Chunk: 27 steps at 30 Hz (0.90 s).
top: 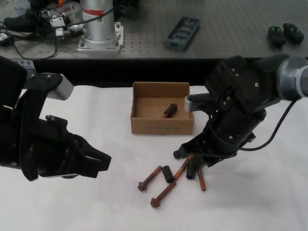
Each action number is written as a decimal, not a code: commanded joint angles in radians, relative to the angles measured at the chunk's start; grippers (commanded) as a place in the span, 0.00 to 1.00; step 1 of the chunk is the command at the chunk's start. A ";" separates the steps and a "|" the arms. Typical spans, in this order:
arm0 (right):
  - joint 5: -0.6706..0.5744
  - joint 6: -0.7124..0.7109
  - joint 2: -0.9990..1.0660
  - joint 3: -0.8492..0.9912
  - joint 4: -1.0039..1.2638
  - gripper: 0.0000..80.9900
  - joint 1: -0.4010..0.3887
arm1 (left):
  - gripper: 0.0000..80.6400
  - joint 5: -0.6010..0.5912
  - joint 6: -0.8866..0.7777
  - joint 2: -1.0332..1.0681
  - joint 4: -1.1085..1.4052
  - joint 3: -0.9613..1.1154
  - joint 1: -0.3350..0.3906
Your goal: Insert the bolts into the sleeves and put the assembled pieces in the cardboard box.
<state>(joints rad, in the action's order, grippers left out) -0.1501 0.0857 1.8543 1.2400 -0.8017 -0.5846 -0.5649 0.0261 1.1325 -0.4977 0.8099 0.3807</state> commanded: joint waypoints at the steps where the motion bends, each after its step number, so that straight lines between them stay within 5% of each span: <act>1: 0.007 -0.020 0.002 0.014 0.005 0.32 0.000 | 0.01 -0.007 -0.013 -0.009 0.006 0.002 0.003; 27: 0.004 -0.020 0.105 0.014 0.041 0.32 0.000 | 0.01 0.002 -0.011 -0.009 0.116 0.002 0.003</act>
<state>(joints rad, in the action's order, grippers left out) -0.1385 0.0751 1.9561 1.2461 -0.7684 -0.5846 -0.5649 0.0261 1.1325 -0.4222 0.8099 0.3807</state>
